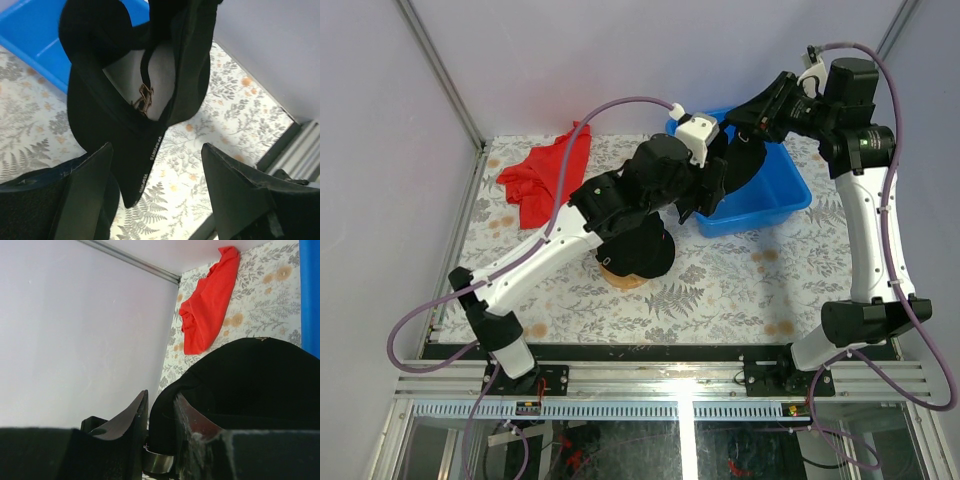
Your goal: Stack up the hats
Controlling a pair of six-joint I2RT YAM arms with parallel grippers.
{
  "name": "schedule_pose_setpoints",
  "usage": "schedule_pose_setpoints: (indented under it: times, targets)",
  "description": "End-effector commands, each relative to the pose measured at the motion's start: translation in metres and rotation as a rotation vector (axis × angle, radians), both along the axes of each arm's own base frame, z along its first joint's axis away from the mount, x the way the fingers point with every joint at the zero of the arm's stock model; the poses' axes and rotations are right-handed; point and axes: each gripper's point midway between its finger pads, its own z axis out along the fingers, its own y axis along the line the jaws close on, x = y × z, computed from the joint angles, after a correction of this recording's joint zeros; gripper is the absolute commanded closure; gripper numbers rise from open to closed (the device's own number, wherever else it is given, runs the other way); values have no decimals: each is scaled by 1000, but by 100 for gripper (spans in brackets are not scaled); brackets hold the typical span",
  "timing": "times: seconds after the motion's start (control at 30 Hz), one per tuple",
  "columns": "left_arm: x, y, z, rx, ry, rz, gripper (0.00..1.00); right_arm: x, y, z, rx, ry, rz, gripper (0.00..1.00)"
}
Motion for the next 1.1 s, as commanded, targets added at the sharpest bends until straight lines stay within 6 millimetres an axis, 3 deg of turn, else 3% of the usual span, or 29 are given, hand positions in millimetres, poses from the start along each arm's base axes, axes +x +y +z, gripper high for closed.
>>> schedule_pose_setpoints:
  times: [0.0,0.27,0.4,0.43,0.63,0.67,0.7,0.77,0.83,0.93,0.97,1.07]
  targets:
    - [17,4,22,31,-131,76,28,-29,10,33,73,-65,68,100]
    - [29,-16,-17,110,-87,75,27,-38,14,32,120,-42,102,100]
    - [28,-32,-33,108,-46,31,32,-40,16,33,133,-34,113,100]
    - [29,-37,-35,103,-36,21,37,-41,16,35,139,-37,117,100]
    - [32,-60,-28,31,2,-2,97,-44,17,39,139,-41,133,100]
    - [33,-61,-23,10,4,-1,100,-44,17,39,130,-47,136,100]
    - [34,-61,-17,-16,9,-1,100,-44,17,38,117,-50,135,94]
    - [39,-55,-5,-89,34,2,100,-41,12,37,76,-76,105,61]
    - [45,-40,13,-189,63,10,100,-39,3,43,40,-126,60,40]
    - [62,-6,35,-350,97,48,100,-35,-15,58,6,-206,-31,28]
    - [71,9,49,-433,96,69,100,-33,-21,63,-4,-230,-67,25]
    - [80,41,66,-586,103,79,100,-32,-27,79,-2,-274,-101,21]
